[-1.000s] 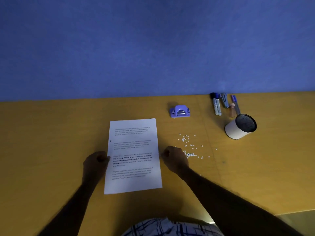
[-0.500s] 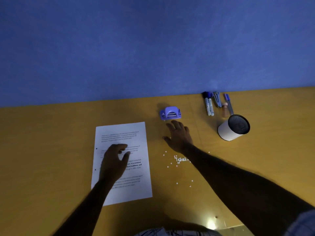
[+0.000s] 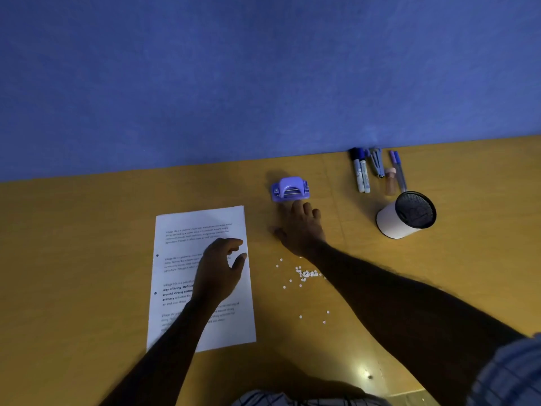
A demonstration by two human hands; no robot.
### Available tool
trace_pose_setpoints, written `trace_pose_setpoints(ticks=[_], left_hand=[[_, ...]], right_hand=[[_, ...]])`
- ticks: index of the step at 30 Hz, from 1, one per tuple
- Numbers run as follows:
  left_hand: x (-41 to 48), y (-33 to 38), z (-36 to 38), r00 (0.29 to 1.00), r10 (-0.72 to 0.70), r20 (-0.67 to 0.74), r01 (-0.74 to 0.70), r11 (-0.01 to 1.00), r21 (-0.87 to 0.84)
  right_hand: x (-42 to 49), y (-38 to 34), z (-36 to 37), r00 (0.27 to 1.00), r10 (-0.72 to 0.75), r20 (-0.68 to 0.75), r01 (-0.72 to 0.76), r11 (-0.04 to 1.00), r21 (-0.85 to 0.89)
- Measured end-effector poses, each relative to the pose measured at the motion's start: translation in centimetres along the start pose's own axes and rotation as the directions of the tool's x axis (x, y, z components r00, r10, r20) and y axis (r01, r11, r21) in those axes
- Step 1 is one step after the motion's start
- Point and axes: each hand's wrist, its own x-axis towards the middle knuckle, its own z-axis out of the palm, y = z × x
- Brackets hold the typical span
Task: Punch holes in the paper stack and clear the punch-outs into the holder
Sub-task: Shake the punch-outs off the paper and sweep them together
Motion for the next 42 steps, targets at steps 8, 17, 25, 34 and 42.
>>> trace_pose_setpoints(ticks=[8, 17, 25, 34, 42], left_hand=[[0.1, 0.1, 0.0, 1.0, -0.002, 0.009, 0.002, 0.999, 0.036], [0.0, 1.4, 1.8, 0.97, 0.217, 0.113, -0.236, 0.953, 0.191], [-1.6, 2.1, 4.7, 0.914, 0.204, 0.35, -0.369, 0.777, 0.51], [-3.1, 2.5, 6.7, 0.91, 0.122, 0.395, -0.357, 0.716, 0.6], [-3.2, 2.4, 6.7, 0.894, 0.165, 0.416, -0.41, 0.673, 0.616]], right_hand=[[-0.3, 0.1, -1.2, 0.999, -0.044, -0.018, 0.043, 0.998, -0.037], [-5.8, 3.0, -0.1, 0.987, -0.144, 0.065, 0.131, 0.977, 0.168], [-6.6, 5.5, 0.2, 0.978, -0.199, 0.06, 0.182, 0.96, 0.211], [-5.5, 4.6, 1.4, 0.881, -0.454, 0.13, 0.455, 0.89, 0.028], [-9.8, 6.9, 1.2, 0.897, -0.435, 0.07, 0.423, 0.894, 0.147]])
